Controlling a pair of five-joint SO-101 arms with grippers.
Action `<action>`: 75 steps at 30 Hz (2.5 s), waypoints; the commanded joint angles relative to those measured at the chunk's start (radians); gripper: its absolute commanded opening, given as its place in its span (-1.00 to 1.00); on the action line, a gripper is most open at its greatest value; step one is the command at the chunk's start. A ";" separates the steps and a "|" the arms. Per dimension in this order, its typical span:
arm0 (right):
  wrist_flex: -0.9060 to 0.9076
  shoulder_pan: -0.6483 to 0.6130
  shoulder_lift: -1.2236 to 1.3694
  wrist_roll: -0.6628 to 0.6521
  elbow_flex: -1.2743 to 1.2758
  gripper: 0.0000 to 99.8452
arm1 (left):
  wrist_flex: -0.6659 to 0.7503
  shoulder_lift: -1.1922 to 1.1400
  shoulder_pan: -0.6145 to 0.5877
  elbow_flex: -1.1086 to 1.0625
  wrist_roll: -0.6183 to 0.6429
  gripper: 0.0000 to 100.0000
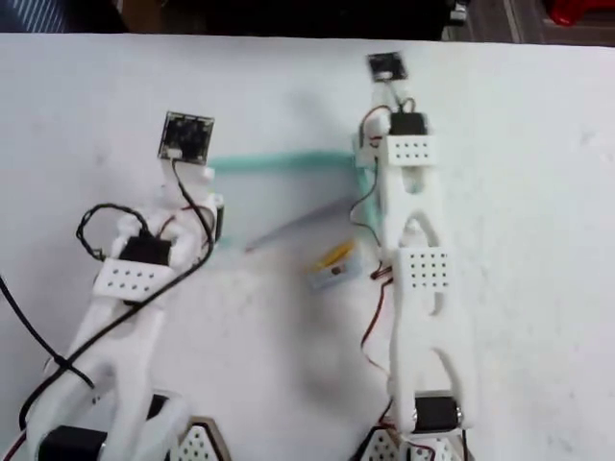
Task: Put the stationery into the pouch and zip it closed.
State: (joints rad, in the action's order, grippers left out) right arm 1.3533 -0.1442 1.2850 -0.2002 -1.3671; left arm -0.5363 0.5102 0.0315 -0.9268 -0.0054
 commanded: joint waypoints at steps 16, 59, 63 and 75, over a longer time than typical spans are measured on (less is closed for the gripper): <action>0.028 0.007 -0.005 -0.143 -0.021 -0.97 | 0.021 0.008 0.002 0.011 0.009 -0.95; 0.371 -0.243 -1.053 -0.138 -0.009 -0.97 | -0.180 0.921 0.242 -0.327 -0.144 -0.63; 0.367 -0.332 -1.204 -0.138 0.138 -0.97 | -0.207 0.923 0.366 -0.327 -0.186 -0.63; 0.367 -0.470 -1.405 0.009 0.295 -0.96 | -0.199 0.923 0.390 -0.327 -0.176 -0.64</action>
State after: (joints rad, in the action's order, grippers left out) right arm 1.7001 -0.5754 -0.0591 -0.2079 -1.0817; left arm -0.7373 1.4154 0.4089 -1.2597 -0.1803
